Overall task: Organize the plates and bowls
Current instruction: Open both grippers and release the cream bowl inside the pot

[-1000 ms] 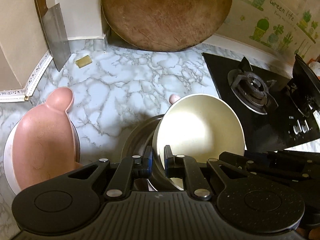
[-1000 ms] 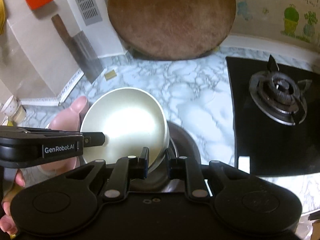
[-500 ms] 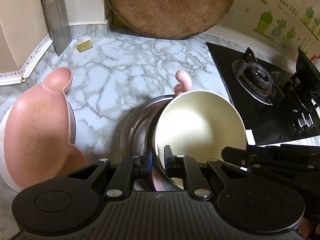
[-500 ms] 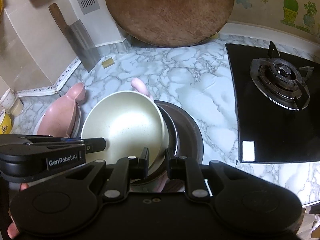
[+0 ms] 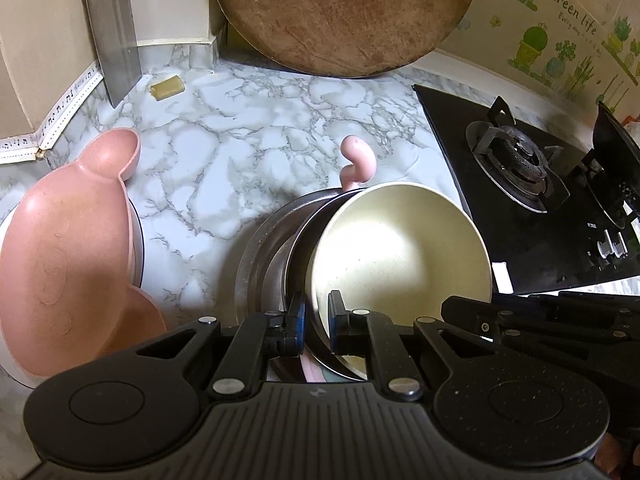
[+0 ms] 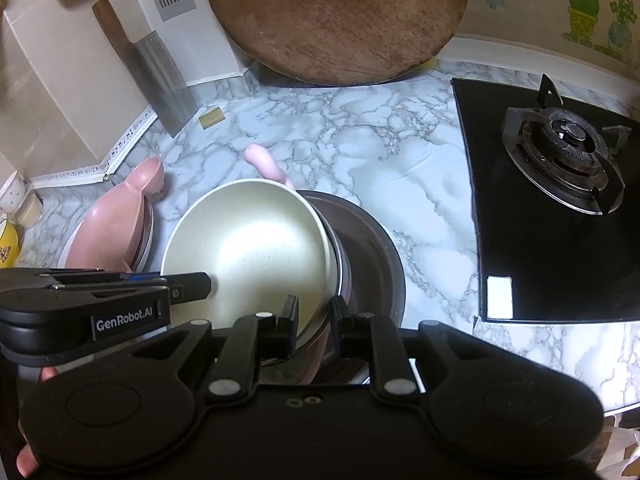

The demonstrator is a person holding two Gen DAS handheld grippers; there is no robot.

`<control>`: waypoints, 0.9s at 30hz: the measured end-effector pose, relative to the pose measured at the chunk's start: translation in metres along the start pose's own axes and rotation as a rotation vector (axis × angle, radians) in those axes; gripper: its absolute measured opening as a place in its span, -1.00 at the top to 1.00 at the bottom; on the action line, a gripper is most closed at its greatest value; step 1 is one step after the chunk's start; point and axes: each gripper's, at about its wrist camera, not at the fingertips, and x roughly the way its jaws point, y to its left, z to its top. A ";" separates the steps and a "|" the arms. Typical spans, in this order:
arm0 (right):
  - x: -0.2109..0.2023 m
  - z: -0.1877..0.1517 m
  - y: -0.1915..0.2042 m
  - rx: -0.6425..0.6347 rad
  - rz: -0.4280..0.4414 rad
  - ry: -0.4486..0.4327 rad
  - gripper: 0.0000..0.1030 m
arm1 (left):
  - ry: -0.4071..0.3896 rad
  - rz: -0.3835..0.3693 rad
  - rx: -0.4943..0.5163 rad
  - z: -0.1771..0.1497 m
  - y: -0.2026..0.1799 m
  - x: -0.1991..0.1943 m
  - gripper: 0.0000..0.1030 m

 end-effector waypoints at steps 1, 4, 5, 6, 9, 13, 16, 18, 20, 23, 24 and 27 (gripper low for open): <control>0.000 0.000 0.000 -0.001 0.000 0.001 0.64 | 0.001 -0.002 -0.005 0.000 0.001 0.000 0.80; 0.000 0.001 -0.001 -0.007 0.008 0.000 0.64 | 0.003 -0.010 -0.018 0.000 0.002 0.001 0.80; 0.000 0.001 -0.002 -0.010 0.010 0.001 0.63 | 0.003 -0.012 -0.023 0.000 0.003 0.001 0.80; 0.000 0.001 -0.002 -0.013 0.014 0.002 0.63 | 0.003 -0.013 -0.028 0.000 0.003 0.001 0.80; 0.001 0.003 -0.001 -0.033 0.022 0.005 0.63 | 0.000 -0.010 -0.037 0.000 0.004 0.001 0.80; 0.001 0.004 -0.001 -0.059 0.039 0.004 0.62 | -0.009 -0.004 -0.043 -0.001 0.003 0.000 0.80; 0.002 0.004 -0.002 -0.082 0.050 0.004 0.61 | -0.013 0.002 -0.044 -0.002 0.002 -0.001 0.79; 0.002 0.004 -0.004 -0.089 0.058 0.006 0.60 | -0.016 0.002 -0.046 -0.003 0.001 -0.001 0.76; 0.002 0.005 -0.004 -0.099 0.068 0.007 0.59 | -0.020 0.001 -0.054 -0.004 0.001 -0.002 0.74; 0.002 0.005 -0.006 -0.108 0.083 0.006 0.56 | -0.027 0.003 -0.060 -0.005 0.000 -0.003 0.70; 0.002 0.005 -0.007 -0.110 0.088 0.004 0.55 | -0.029 0.002 -0.060 -0.006 0.000 -0.004 0.68; 0.002 0.005 -0.007 -0.110 0.100 0.003 0.45 | -0.035 -0.009 -0.050 -0.006 -0.003 -0.005 0.50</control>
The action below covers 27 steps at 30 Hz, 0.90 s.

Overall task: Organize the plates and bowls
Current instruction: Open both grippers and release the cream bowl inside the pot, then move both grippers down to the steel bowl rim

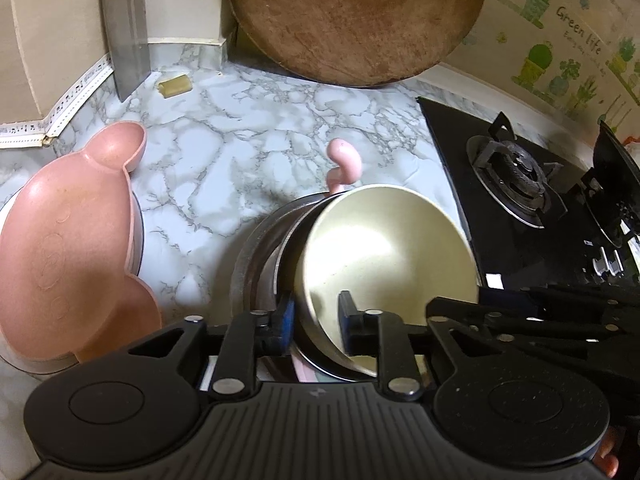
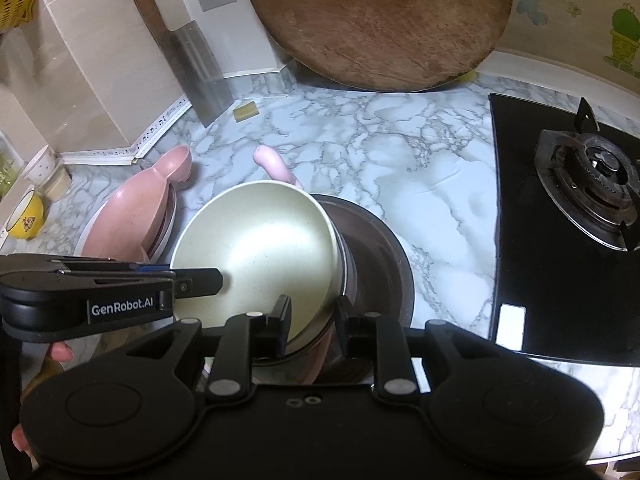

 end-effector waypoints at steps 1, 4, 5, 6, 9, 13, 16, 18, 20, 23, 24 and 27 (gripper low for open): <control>0.000 0.000 0.000 0.003 -0.003 -0.002 0.39 | -0.004 -0.004 0.004 -0.001 -0.001 -0.001 0.43; -0.002 0.000 -0.001 0.016 -0.001 -0.011 -0.11 | -0.015 -0.013 0.013 -0.001 -0.002 -0.004 0.33; -0.003 0.000 -0.001 0.016 -0.008 -0.016 -0.14 | -0.014 -0.020 0.015 -0.001 -0.002 -0.004 0.30; -0.004 0.001 -0.001 0.015 -0.011 -0.018 -0.14 | -0.014 -0.029 0.016 -0.001 -0.001 -0.004 0.27; -0.006 0.001 -0.003 0.037 -0.022 -0.018 -0.16 | -0.021 -0.046 0.027 -0.001 0.002 -0.007 0.06; -0.013 0.000 -0.003 0.062 -0.050 -0.039 -0.48 | -0.039 -0.059 0.024 -0.001 0.010 -0.015 -0.16; -0.022 -0.001 -0.001 0.057 -0.063 -0.069 -0.72 | -0.056 -0.059 0.046 -0.004 0.012 -0.023 -0.26; -0.028 -0.002 -0.001 0.059 -0.069 -0.084 -0.75 | -0.074 -0.054 0.069 -0.007 0.012 -0.028 -0.32; -0.033 -0.002 -0.002 0.067 -0.072 -0.099 -0.80 | -0.085 -0.052 0.084 -0.008 0.011 -0.033 -0.34; -0.039 -0.004 -0.006 0.082 -0.073 -0.120 -0.86 | -0.102 -0.056 0.103 -0.011 0.012 -0.040 -0.43; -0.042 -0.005 -0.007 0.087 -0.071 -0.128 -0.89 | -0.110 -0.055 0.108 -0.012 0.012 -0.043 -0.49; -0.047 -0.007 -0.010 0.095 -0.064 -0.149 -0.94 | -0.122 -0.057 0.097 -0.014 0.016 -0.047 -0.55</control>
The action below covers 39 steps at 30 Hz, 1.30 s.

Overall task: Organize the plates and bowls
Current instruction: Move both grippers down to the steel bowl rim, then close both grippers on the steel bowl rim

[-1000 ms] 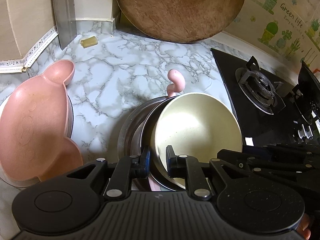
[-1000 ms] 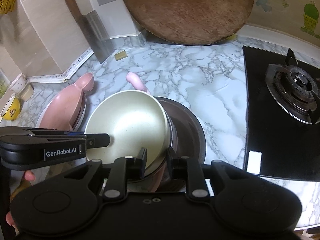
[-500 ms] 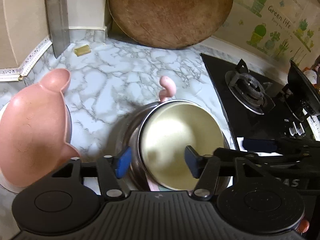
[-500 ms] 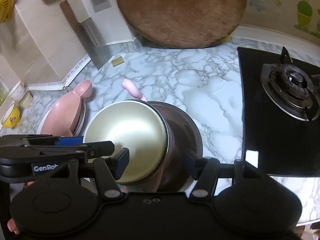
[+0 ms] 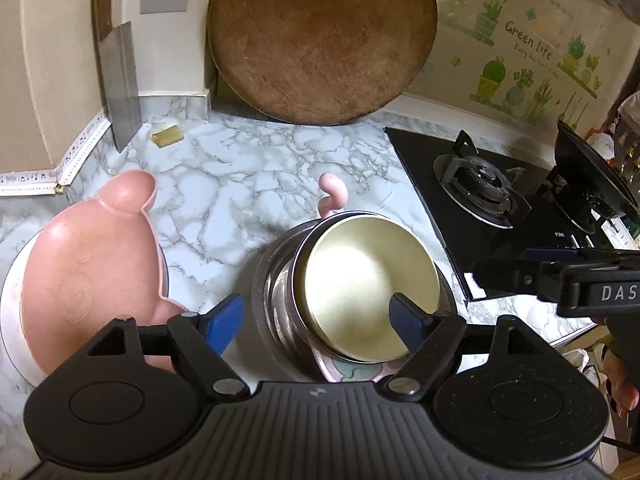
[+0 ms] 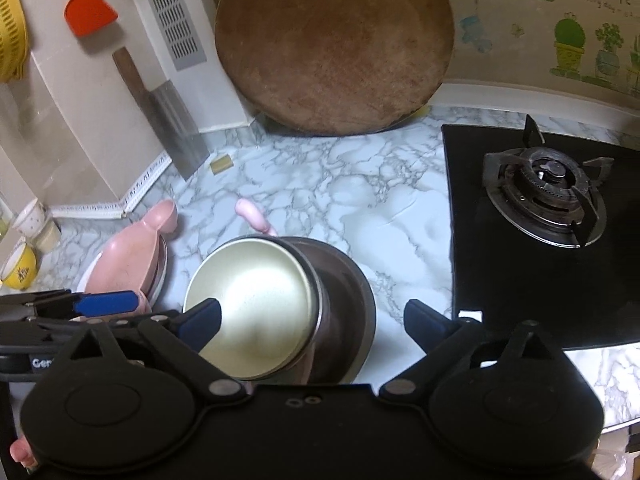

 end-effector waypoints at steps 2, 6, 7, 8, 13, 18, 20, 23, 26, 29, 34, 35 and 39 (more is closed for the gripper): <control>-0.002 0.000 -0.002 -0.006 0.002 -0.011 -0.95 | 0.005 0.009 -0.017 -0.002 0.004 0.000 -0.56; 0.000 -0.001 -0.008 -0.046 0.002 -0.013 -0.98 | 0.038 0.020 -0.075 -0.008 0.015 0.006 -0.56; 0.002 -0.001 -0.010 -0.056 -0.005 -0.005 -0.98 | 0.050 0.024 -0.095 -0.009 0.019 0.008 -0.56; 0.005 -0.002 -0.012 -0.061 -0.012 0.004 -0.98 | 0.065 0.031 -0.119 -0.011 0.023 0.012 -0.56; 0.023 -0.005 -0.026 -0.041 -0.018 0.071 -0.97 | 0.099 0.073 -0.196 -0.016 0.036 0.024 -0.56; 0.037 -0.010 -0.036 -0.023 -0.014 0.123 -0.85 | 0.088 0.143 -0.224 -0.023 0.040 0.029 -0.56; 0.042 -0.011 -0.039 -0.022 -0.014 0.139 -0.79 | 0.080 0.156 -0.246 -0.027 0.041 0.028 -0.56; 0.046 -0.012 -0.041 -0.023 -0.003 0.158 -0.76 | 0.054 0.185 -0.268 -0.031 0.039 0.024 -0.56; 0.050 -0.011 -0.041 -0.031 0.007 0.169 -0.72 | 0.035 0.204 -0.297 -0.032 0.036 0.019 -0.55; 0.054 -0.008 -0.042 -0.040 0.016 0.178 -0.70 | 0.010 0.201 -0.313 -0.032 0.030 0.009 -0.55; 0.059 -0.004 -0.043 -0.059 0.041 0.183 -0.69 | -0.022 0.212 -0.306 -0.035 0.019 -0.005 -0.55; 0.060 -0.003 -0.043 -0.062 0.049 0.184 -0.69 | -0.012 0.209 -0.316 -0.036 0.019 -0.004 -0.55; 0.065 0.000 -0.043 -0.076 0.064 0.186 -0.69 | 0.039 0.206 -0.352 -0.043 0.019 0.009 -0.55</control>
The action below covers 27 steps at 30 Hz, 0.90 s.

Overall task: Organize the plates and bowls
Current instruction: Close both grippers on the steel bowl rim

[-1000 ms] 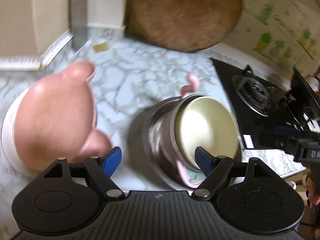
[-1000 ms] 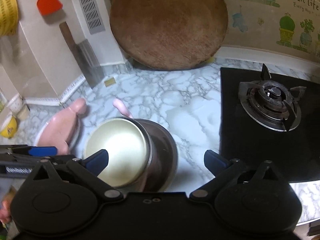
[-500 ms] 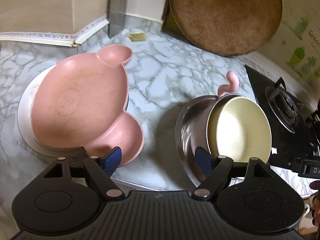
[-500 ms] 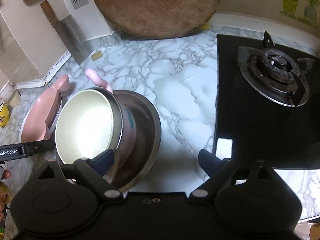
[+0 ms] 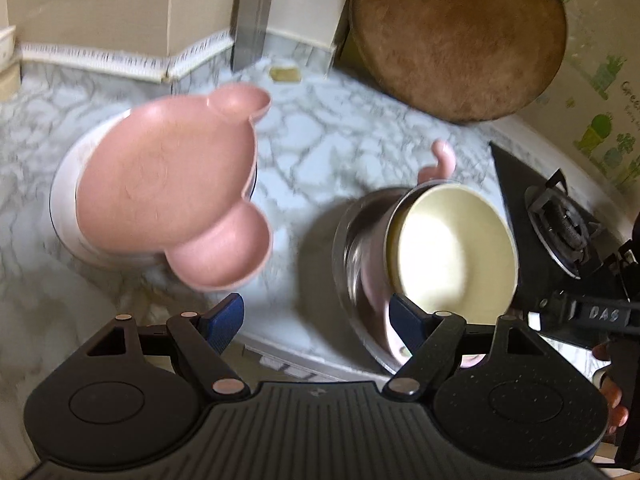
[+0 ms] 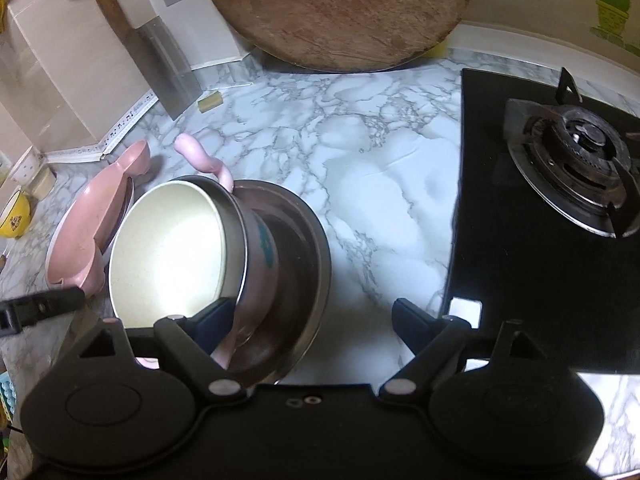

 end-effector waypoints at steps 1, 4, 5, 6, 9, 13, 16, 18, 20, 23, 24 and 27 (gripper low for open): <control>0.001 0.001 -0.001 0.000 0.002 0.002 -0.69 | 0.008 0.000 -0.008 -0.001 0.000 0.002 -0.53; 0.001 0.005 -0.002 -0.006 0.014 0.005 -0.64 | 0.022 0.000 -0.036 -0.003 0.004 0.009 -0.42; 0.001 0.006 -0.004 -0.004 0.017 0.004 -0.62 | 0.028 -0.001 -0.047 -0.003 0.004 0.011 -0.42; 0.000 0.007 -0.005 -0.002 0.018 0.001 -0.61 | 0.031 -0.004 -0.055 -0.004 0.005 0.013 -0.41; 0.003 0.011 -0.012 0.012 0.021 0.003 -0.61 | 0.045 -0.007 -0.065 -0.005 0.002 0.018 -0.33; 0.010 0.014 -0.016 0.001 0.006 0.026 -0.49 | 0.060 -0.001 -0.093 -0.005 0.003 0.025 -0.26; 0.014 0.017 -0.022 0.021 0.020 0.034 -0.45 | 0.068 0.004 -0.112 -0.004 0.004 0.029 -0.18; 0.018 0.017 -0.021 0.002 0.013 0.046 -0.43 | 0.070 0.000 -0.115 -0.004 0.002 0.031 -0.17; 0.023 0.017 -0.019 -0.009 0.023 0.069 -0.39 | 0.072 -0.001 -0.118 -0.004 0.000 0.033 -0.17; 0.032 0.015 -0.017 -0.022 0.024 0.098 -0.33 | 0.078 0.002 -0.118 -0.005 -0.002 0.035 -0.11; 0.035 0.015 -0.017 -0.024 0.026 0.106 -0.31 | 0.081 0.003 -0.120 -0.005 -0.002 0.036 -0.11; 0.042 0.013 -0.014 -0.032 0.025 0.128 -0.25 | 0.082 0.013 -0.122 -0.007 -0.003 0.039 -0.10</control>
